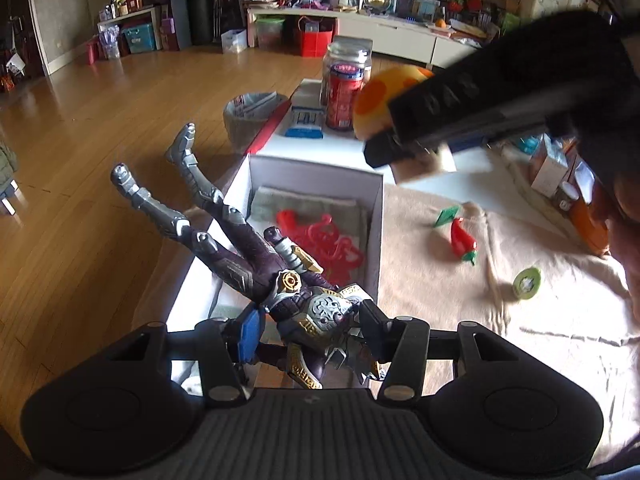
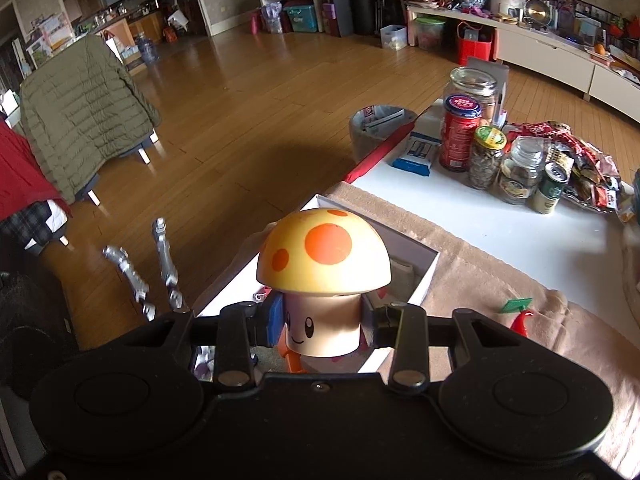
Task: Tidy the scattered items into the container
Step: 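Lift and carry the robot figure and yellow mushroom over the white box, then open the right gripper to drop the mushroom into the box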
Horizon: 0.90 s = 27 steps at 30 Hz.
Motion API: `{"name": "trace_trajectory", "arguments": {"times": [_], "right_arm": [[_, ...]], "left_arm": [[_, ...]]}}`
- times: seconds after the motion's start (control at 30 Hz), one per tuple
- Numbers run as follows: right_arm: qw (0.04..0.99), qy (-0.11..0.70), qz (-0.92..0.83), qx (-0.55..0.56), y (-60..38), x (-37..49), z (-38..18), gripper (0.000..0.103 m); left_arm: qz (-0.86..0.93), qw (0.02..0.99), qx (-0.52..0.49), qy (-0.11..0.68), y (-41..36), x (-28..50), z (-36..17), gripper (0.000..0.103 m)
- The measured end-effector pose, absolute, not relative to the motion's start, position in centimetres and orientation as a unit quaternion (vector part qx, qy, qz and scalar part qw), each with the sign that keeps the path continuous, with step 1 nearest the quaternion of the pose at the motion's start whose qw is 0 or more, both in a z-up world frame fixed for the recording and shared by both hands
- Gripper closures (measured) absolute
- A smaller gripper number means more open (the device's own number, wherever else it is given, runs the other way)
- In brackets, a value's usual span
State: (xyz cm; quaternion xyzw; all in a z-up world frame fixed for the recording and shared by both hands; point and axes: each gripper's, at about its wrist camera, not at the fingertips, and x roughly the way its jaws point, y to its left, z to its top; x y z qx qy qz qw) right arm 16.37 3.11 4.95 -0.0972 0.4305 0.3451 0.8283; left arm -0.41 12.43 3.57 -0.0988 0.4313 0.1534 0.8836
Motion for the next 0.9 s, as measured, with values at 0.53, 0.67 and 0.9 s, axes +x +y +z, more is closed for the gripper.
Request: {"name": "trace_trajectory", "arguments": {"times": [0.53, 0.67, 0.9], "right_arm": [[0.788, 0.511, 0.317, -0.131, 7.6, 20.6, -4.3, 0.063], [0.779, 0.526, 0.313, -0.134, 8.1, 21.4, -6.2, 0.063], [0.771, 0.539, 0.314, -0.130, 8.6, 22.1, -8.0, 0.062]], "left_arm": [[0.153, 0.864, -0.079, 0.472, 13.2, -1.7, 1.0, 0.051], [0.157, 0.860, -0.079, 0.478, 13.7, -1.7, 0.7, 0.051], [0.162, 0.851, -0.074, 0.494, 14.5, -1.3, 0.1, 0.050]]}}
